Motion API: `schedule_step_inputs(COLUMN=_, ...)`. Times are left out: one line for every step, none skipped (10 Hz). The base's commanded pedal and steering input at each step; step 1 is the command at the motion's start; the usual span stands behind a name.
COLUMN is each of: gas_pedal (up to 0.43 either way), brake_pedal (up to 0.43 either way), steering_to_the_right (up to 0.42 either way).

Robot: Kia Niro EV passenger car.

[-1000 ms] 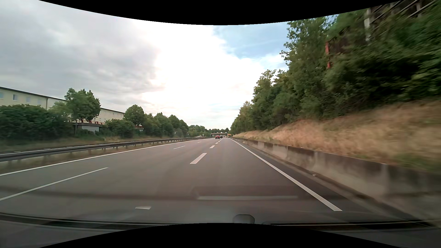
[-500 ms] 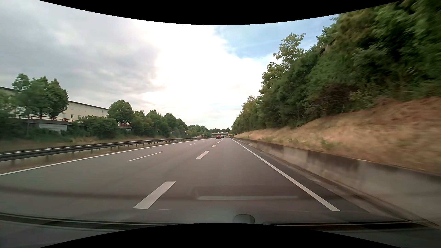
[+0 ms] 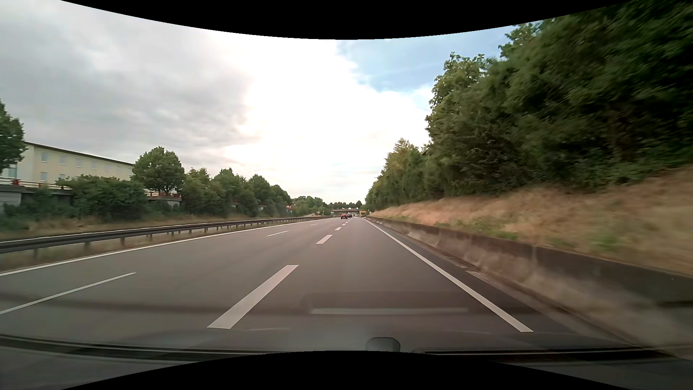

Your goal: Follow the waypoints while adhering to traffic rules and regulations

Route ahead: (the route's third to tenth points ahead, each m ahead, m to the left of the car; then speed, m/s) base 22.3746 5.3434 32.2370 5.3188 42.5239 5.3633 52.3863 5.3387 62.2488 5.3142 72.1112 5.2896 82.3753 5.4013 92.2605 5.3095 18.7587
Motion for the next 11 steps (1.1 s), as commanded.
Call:
schedule_step_inputs(gas_pedal=0.028, brake_pedal=0.000, steering_to_the_right=-0.004)
schedule_step_inputs(gas_pedal=0.039, brake_pedal=0.000, steering_to_the_right=-0.004)
schedule_step_inputs(gas_pedal=0.039, brake_pedal=0.000, steering_to_the_right=-0.004)
schedule_step_inputs(gas_pedal=0.047, brake_pedal=0.000, steering_to_the_right=-0.004)
schedule_step_inputs(gas_pedal=0.067, brake_pedal=0.000, steering_to_the_right=-0.004)
schedule_step_inputs(gas_pedal=0.067, brake_pedal=0.000, steering_to_the_right=-0.004)
schedule_step_inputs(gas_pedal=0.067, brake_pedal=0.000, steering_to_the_right=-0.004)
schedule_step_inputs(gas_pedal=0.067, brake_pedal=0.000, steering_to_the_right=-0.004)
schedule_step_inputs(gas_pedal=0.067, brake_pedal=0.000, steering_to_the_right=-0.004)
schedule_step_inputs(gas_pedal=0.157, brake_pedal=0.000, steering_to_the_right=-0.004)
schedule_step_inputs(gas_pedal=0.157, brake_pedal=0.000, steering_to_the_right=-0.004)
